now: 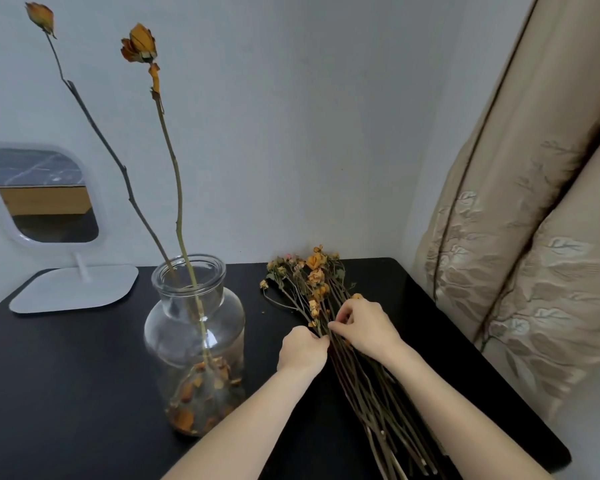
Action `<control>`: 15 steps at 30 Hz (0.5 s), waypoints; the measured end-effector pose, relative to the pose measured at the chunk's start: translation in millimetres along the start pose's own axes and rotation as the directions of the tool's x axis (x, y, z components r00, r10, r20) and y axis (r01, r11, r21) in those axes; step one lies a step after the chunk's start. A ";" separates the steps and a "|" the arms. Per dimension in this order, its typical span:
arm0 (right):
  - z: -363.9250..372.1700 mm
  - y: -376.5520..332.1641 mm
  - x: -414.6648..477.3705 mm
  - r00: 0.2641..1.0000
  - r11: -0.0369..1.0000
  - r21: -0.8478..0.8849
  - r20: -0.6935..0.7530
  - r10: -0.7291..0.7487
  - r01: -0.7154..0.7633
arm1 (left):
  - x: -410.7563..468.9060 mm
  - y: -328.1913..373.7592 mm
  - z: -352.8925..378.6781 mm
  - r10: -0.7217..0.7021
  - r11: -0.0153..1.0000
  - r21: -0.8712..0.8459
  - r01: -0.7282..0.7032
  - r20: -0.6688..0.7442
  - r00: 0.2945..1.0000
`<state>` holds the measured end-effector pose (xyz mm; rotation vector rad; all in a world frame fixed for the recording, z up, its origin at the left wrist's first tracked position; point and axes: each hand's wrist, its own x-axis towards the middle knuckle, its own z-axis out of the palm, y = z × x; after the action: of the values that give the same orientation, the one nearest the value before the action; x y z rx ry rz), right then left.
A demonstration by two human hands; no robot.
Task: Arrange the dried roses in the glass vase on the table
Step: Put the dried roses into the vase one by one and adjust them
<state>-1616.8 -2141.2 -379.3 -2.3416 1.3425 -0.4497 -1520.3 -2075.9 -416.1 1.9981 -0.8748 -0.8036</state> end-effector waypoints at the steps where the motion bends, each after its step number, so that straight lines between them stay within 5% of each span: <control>1: 1.7 -1.6 0.5 1.000 1.000 -0.020 0.020 0.009 -0.008 | -0.4 0.4 -0.7 0.001 1.000 -0.013 -0.001 -0.008 1.000; 15: 8.3 -14.2 6.8 0.988 0.989 -0.102 0.098 0.118 -0.108 | -11.2 4.1 -18.9 0.077 0.995 -0.049 -0.089 -0.205 0.976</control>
<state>-1599.1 -2139.1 -379.0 -2.3152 1.4686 -0.2307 -1513.1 -2061.1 -400.9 1.9399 -0.8019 -0.5604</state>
